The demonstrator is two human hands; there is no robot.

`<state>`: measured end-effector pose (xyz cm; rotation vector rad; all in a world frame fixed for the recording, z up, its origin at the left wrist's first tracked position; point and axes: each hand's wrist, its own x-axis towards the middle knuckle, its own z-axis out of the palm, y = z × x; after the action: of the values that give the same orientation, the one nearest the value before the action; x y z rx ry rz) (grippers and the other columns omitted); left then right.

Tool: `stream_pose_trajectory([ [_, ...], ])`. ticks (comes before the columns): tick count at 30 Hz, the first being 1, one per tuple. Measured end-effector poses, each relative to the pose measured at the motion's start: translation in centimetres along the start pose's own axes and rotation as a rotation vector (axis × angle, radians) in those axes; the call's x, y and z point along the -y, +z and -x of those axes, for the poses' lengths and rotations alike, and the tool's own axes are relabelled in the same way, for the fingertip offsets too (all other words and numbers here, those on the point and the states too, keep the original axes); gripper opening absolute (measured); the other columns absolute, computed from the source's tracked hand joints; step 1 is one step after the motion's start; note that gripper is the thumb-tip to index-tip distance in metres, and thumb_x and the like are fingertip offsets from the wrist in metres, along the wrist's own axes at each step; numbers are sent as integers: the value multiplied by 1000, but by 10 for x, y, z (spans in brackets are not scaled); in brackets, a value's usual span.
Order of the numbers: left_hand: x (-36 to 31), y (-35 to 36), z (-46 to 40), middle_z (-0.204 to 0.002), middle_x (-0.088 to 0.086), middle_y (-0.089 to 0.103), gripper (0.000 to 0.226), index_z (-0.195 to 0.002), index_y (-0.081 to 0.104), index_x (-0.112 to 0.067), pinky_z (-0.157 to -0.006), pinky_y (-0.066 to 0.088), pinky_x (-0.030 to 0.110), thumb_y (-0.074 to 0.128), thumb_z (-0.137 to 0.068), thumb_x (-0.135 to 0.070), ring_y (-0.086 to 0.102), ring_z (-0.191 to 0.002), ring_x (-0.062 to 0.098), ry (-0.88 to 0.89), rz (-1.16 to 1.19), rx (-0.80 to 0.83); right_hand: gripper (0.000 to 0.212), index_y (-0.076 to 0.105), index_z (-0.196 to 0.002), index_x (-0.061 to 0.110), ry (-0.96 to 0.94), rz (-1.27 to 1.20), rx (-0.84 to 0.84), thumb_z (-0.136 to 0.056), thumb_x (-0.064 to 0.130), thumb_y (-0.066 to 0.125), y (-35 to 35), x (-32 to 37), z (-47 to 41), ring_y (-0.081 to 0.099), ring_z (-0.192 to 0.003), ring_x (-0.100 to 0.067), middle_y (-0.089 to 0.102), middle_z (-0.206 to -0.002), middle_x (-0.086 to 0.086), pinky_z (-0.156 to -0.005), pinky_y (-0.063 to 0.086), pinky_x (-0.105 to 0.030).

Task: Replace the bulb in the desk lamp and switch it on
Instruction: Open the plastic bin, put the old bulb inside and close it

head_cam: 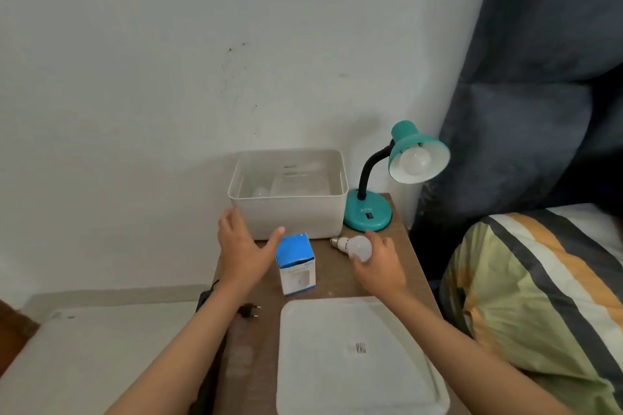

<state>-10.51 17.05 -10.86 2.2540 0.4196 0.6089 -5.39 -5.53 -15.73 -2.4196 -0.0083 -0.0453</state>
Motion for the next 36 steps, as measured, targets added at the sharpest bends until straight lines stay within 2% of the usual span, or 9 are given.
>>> stream_pose_trajectory([
  [4,1,9,-47,-152,15,10,104,-146,3,-9,-112,25,45,63,-75,-57,12,-141,31,-121,-61,12,73,29,-140,26,79,41,80,-80,38,68,17,-4,-25,53,-113,-27,37,-133,-9,-91,47,-37],
  [9,2,25,-75,-147,22,18,108,-144,7,1,-110,30,46,64,-74,-58,21,-136,37,-183,-50,-7,52,49,-125,20,9,-63,20,-79,28,69,26,-17,-32,54,-107,-22,48,-121,-7,-87,47,-31],
  [12,3,31,-81,-141,24,26,104,-141,15,4,-103,36,46,66,-73,-55,28,-130,38,-205,-34,-70,45,56,-113,26,-164,-187,-70,-73,21,75,18,-20,-26,56,-97,-12,52,-107,2,-76,41,-12],
  [14,6,34,-82,-139,23,28,102,-140,19,4,-100,39,45,67,-72,-55,30,-128,38,-206,-22,-90,50,55,-110,32,-315,-276,-114,-69,15,78,7,-14,-23,55,-96,-7,53,-107,7,-76,43,-7],
  [20,10,38,-82,-137,20,31,100,-139,24,3,-101,39,44,70,-70,-54,32,-128,35,-181,-2,-133,45,56,-113,21,-549,-443,-292,-73,19,75,-23,50,-53,58,-88,-11,55,-104,2,-70,50,-16],
  [24,12,37,-83,-136,20,32,101,-137,26,2,-100,41,45,69,-68,-57,34,-127,35,-172,-12,-127,47,54,-119,23,-493,-353,-246,-76,22,73,-19,96,-109,49,-87,-2,46,-108,1,-75,46,-11],
  [27,13,36,-84,-133,19,35,101,-136,28,1,-97,44,46,69,-66,-60,37,-124,35,-179,-24,-134,49,53,-124,24,-388,-223,-101,-78,25,69,-2,117,-149,54,-94,-17,43,-111,-6,-82,46,-24],
  [31,12,36,-83,-135,18,35,100,-137,28,0,-95,44,41,70,-67,-57,37,-124,34,-172,-35,-148,47,53,-125,18,-324,-98,7,-79,21,65,21,130,-178,49,-113,-29,51,-117,-18,-85,41,-27],
  [36,10,36,-83,-138,17,33,101,-139,25,0,-95,43,38,70,-68,-57,34,-127,32,-171,-37,-154,47,53,-124,12,-214,-73,45,-78,18,63,34,134,-190,57,-108,-30,59,-120,-16,-82,48,-33],
])
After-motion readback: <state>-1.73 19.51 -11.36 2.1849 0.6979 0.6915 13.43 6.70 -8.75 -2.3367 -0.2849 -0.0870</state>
